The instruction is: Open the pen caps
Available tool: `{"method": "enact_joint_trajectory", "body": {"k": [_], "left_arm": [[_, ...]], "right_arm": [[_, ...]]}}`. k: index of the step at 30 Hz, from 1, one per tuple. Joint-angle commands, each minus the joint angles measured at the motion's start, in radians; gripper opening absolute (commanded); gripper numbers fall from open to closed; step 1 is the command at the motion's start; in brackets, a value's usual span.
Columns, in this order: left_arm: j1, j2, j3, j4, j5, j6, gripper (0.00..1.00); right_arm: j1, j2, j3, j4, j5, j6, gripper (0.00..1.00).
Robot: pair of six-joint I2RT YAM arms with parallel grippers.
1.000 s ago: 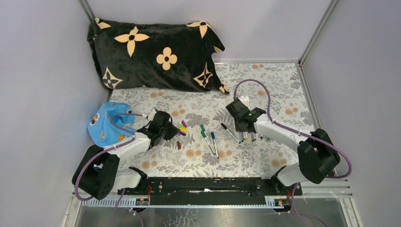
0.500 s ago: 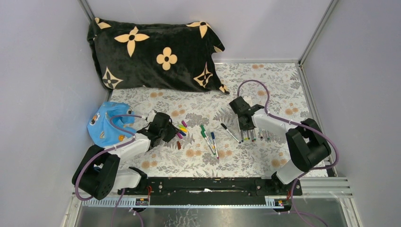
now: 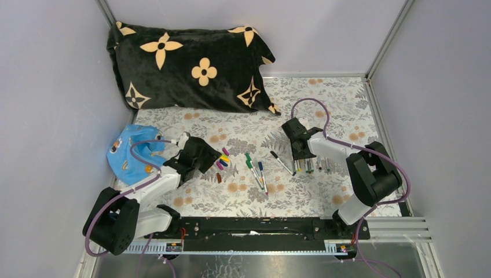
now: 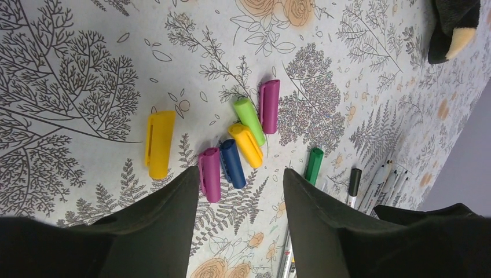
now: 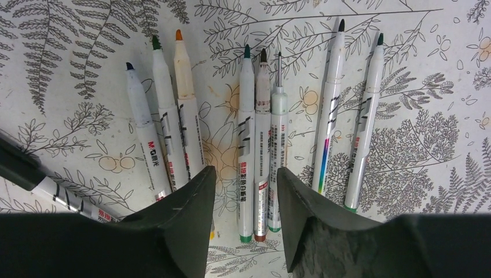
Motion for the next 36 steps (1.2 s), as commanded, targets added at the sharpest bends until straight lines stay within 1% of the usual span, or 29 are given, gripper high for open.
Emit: {"method": "enact_joint_trajectory", "body": {"k": [1,4,8,12,15,19,28,36], "left_arm": [[0.002,-0.025,0.016,-0.026,-0.026,0.0,0.61],[0.001,-0.036,0.017,-0.025,-0.022,-0.004,0.61],[0.001,-0.043,0.023,-0.024,-0.013,-0.01,0.62],[-0.001,-0.06,0.024,-0.022,-0.003,-0.012,0.62],[-0.001,-0.074,0.021,-0.016,0.004,-0.015,0.62],[-0.001,-0.084,0.021,-0.015,0.018,-0.015,0.62],[-0.001,-0.111,0.023,-0.015,0.04,-0.026,0.62],[-0.001,-0.128,0.019,-0.011,0.044,-0.035,0.62]], "right_arm": [[-0.004,-0.044,0.048,-0.006,0.029,-0.024,0.5],[0.013,-0.092,0.059,-0.024,0.025,-0.051,0.5],[0.052,-0.132,0.093,-0.073,0.056,-0.068,0.51],[0.108,-0.151,0.117,-0.093,-0.019,-0.108,0.51],[0.155,-0.122,0.144,-0.118,-0.121,-0.139,0.51],[0.191,-0.066,0.161,-0.136,-0.199,-0.159,0.51],[0.193,0.008,0.147,-0.102,-0.273,-0.176,0.5],[0.191,0.061,0.121,-0.065,-0.299,-0.18,0.48]]}}
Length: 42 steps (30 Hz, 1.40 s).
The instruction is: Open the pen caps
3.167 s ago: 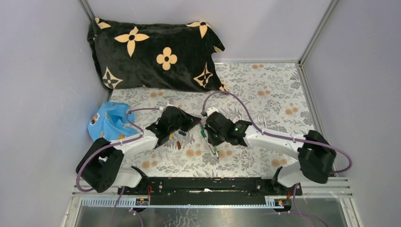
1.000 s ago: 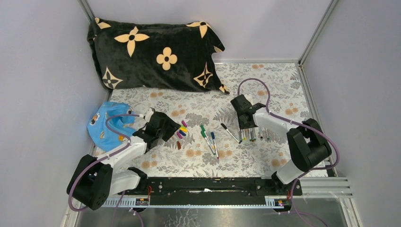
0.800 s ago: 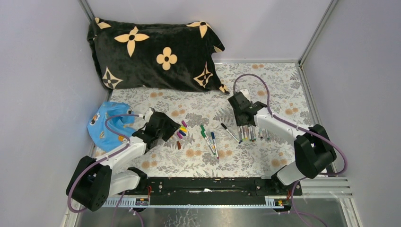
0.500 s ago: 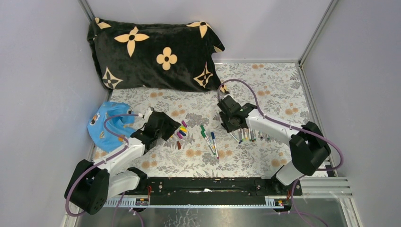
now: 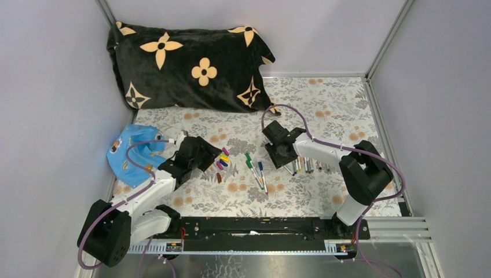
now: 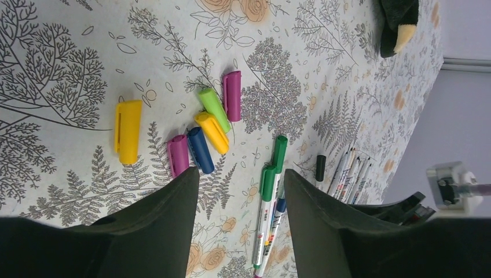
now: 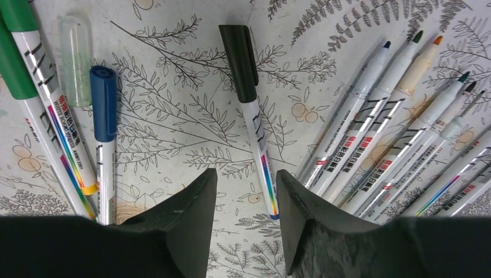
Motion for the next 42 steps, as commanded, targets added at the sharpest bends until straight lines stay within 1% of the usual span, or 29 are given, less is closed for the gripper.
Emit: {"method": "enact_joint_trajectory", "body": {"k": [1,11,13,14,15,18,19,20,22,26,28,31,37,42], "left_arm": [[-0.001,-0.022,0.018,0.012,0.013,-0.009,0.62],[-0.001,-0.029,0.015,0.008,0.01,-0.007,0.62],[0.0,-0.025,0.014,0.012,0.011,-0.01,0.62],[-0.001,-0.025,0.012,0.014,0.014,-0.011,0.62],[-0.001,-0.024,0.01,0.019,0.016,-0.014,0.62],[-0.001,-0.022,0.008,0.024,0.021,-0.016,0.62],[-0.001,-0.02,0.008,0.026,0.023,-0.013,0.62],[-0.001,-0.02,0.01,0.028,0.026,-0.01,0.62],[-0.001,-0.019,0.008,0.045,0.04,0.0,0.62],[-0.001,0.005,0.005,0.124,0.123,0.021,0.67],[-0.001,0.03,0.009,0.179,0.176,0.027,0.68],[-0.016,0.087,0.033,0.235,0.243,0.032,0.68],[-0.098,0.176,0.103,0.261,0.235,0.024,0.68],[-0.146,0.206,0.139,0.271,0.205,-0.003,0.68]], "right_arm": [[-0.002,0.024,-0.009,0.028,-0.032,-0.019,0.48],[-0.038,0.05,-0.052,0.067,-0.046,-0.005,0.45],[-0.044,0.053,-0.063,0.07,-0.048,-0.001,0.42],[-0.043,0.052,-0.069,0.072,-0.052,0.002,0.4],[-0.044,0.052,-0.075,0.076,-0.056,0.004,0.35],[-0.044,0.046,-0.091,0.078,-0.066,0.012,0.14],[-0.045,0.042,-0.097,0.082,-0.07,0.017,0.09],[-0.044,0.036,-0.102,0.086,-0.073,0.02,0.05],[-0.044,0.017,-0.109,0.092,-0.083,0.025,0.0],[-0.03,-0.046,-0.107,0.098,-0.118,0.033,0.0],[-0.021,-0.089,-0.1,0.104,-0.154,0.043,0.0],[0.014,-0.128,-0.063,0.083,-0.163,0.056,0.0],[0.11,-0.131,0.021,0.053,-0.163,0.096,0.0],[0.163,-0.127,0.037,0.075,-0.164,0.134,0.0]]}}
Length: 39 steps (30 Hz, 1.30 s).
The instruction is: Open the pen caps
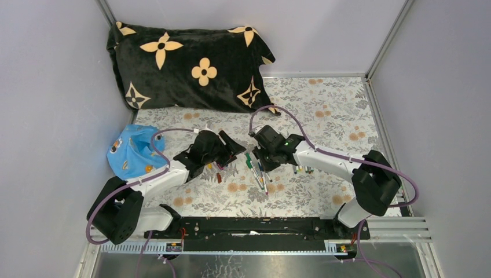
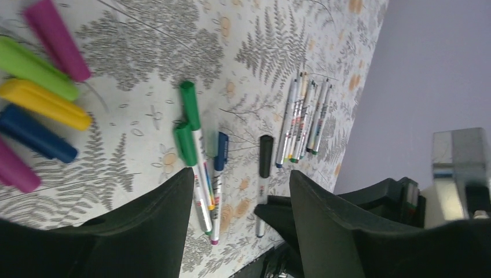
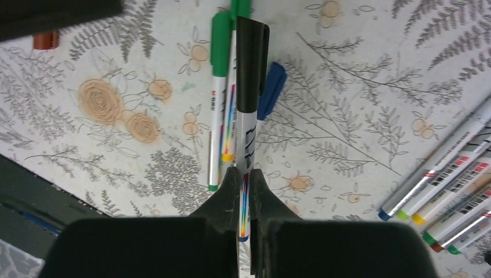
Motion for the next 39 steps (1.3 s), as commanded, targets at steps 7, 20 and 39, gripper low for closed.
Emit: {"method": "enact_joint_trajectory", "body": {"k": [7,20,39], "left_arm": [[-0.079,0.06,0.075,0.078,-0.027,-0.033,0.68],[-0.113,0.083,0.08,0.089,-0.071,-0.073,0.53],[-0.136,0.057,0.051,0.123,-0.098,-0.101,0.0]], "right_arm": [[0.1,-0.014,0.077,0.01,-0.006,0.074,0.0],[0.122,-0.02,0.1,0.009,0.004,0.083,0.0],[0.125,-0.047,0.107,0.011,0.038,0.084,0.15]]}}
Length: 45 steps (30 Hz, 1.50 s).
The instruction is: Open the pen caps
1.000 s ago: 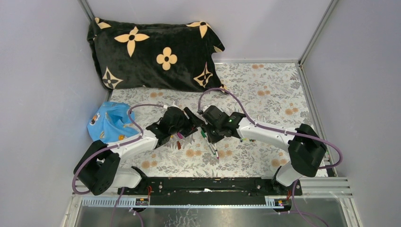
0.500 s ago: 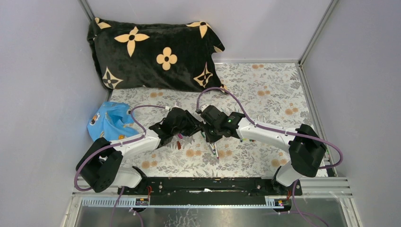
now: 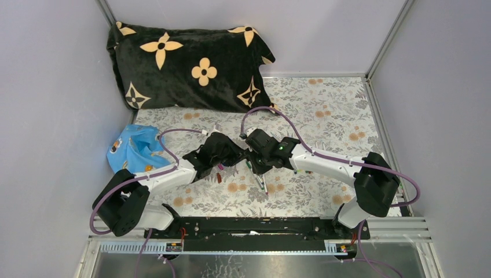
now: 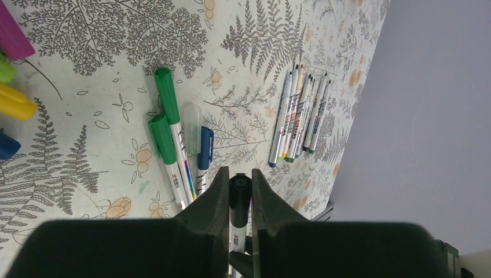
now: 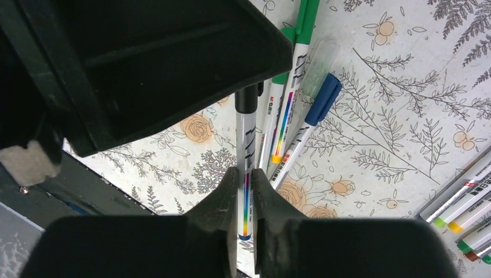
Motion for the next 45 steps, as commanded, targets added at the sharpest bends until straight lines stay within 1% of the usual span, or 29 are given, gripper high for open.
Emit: {"method": "enact_joint_trajectory", "body": {"k": [1,3,4,10,13,14,17,18,19,25,31,37,41,45], "left_arm": [[-0.013,-0.03,-0.006,0.091,-0.012,-0.025,0.0],[-0.013,-0.032,-0.014,0.107,-0.003,-0.033,0.0],[-0.013,-0.033,-0.019,0.113,0.0,-0.037,0.0],[-0.013,-0.041,-0.024,0.145,0.03,-0.048,0.0],[-0.013,-0.046,-0.031,0.163,0.041,-0.059,0.0],[-0.013,-0.049,-0.037,0.176,0.045,-0.065,0.0],[-0.013,-0.054,-0.042,0.191,0.047,-0.071,0.0],[-0.013,-0.054,-0.04,0.191,0.047,-0.071,0.0],[-0.012,-0.053,-0.041,0.191,0.045,-0.072,0.0],[-0.007,-0.066,-0.047,0.187,0.009,-0.088,0.0],[0.063,-0.035,-0.031,0.207,0.027,-0.1,0.0],[0.137,0.027,0.024,0.186,0.057,-0.048,0.0],[0.158,0.068,0.067,0.137,0.066,0.015,0.0],[0.182,0.092,0.072,0.129,0.077,0.045,0.0]], "right_arm": [[0.011,-0.046,0.045,0.014,0.03,0.009,0.2],[0.011,-0.045,0.045,0.018,0.036,0.008,0.26],[0.011,-0.042,0.046,0.019,0.04,0.007,0.27],[0.011,-0.027,0.043,0.018,0.058,0.004,0.27],[0.011,-0.025,0.038,0.018,0.066,0.002,0.23],[0.011,-0.025,0.039,0.017,0.068,0.002,0.19],[0.012,-0.028,0.035,0.009,0.075,0.003,0.05],[0.012,-0.031,0.034,0.008,0.078,0.003,0.01],[0.011,-0.037,0.026,0.009,0.078,0.003,0.0],[0.011,-0.06,0.008,0.002,0.078,0.008,0.0],[0.011,-0.117,-0.073,0.011,0.05,0.022,0.0],[0.011,-0.19,-0.168,0.012,0.043,0.042,0.0],[0.011,-0.23,-0.201,0.003,0.049,0.046,0.0],[0.011,-0.262,-0.219,-0.014,0.059,0.048,0.0]]}}
